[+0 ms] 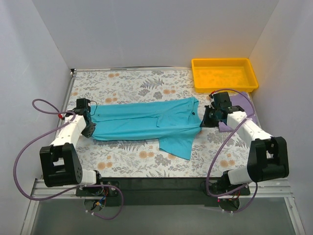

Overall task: Fold and stack the t-shirts
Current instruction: Fold the tshirt

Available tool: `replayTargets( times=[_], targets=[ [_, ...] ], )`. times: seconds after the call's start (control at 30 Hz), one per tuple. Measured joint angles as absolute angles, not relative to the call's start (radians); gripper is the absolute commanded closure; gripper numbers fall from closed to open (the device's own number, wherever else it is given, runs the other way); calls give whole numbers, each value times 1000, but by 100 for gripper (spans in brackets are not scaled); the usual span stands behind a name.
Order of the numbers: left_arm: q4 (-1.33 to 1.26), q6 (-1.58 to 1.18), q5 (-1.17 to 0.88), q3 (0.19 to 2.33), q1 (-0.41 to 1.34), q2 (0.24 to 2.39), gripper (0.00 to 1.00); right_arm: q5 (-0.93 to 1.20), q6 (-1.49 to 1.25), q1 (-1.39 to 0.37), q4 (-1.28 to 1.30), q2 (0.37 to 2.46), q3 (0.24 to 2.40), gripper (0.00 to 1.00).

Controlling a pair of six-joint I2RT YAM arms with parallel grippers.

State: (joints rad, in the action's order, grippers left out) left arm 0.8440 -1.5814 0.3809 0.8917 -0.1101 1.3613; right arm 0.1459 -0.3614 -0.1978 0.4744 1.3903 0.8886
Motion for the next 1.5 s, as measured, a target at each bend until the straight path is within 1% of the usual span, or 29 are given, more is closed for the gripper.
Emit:
replayTargets(
  times=[0.37, 0.73, 1.1, 1.5],
  targets=[
    [810, -1532, 369, 982, -110, 1539, 100, 168, -310, -193, 555, 1572, 1102, 99],
    [777, -1519, 362, 1062, -110, 1653, 100, 172, -299, -192, 588, 1685, 1223, 99],
    [774, -1520, 364, 1127, -110, 1676, 100, 167, -288, -192, 604, 1757, 1294, 99],
    [738, -1536, 363, 1161, -110, 1753, 100, 142, -289, -175, 604, 1788, 1296, 99]
  ],
)
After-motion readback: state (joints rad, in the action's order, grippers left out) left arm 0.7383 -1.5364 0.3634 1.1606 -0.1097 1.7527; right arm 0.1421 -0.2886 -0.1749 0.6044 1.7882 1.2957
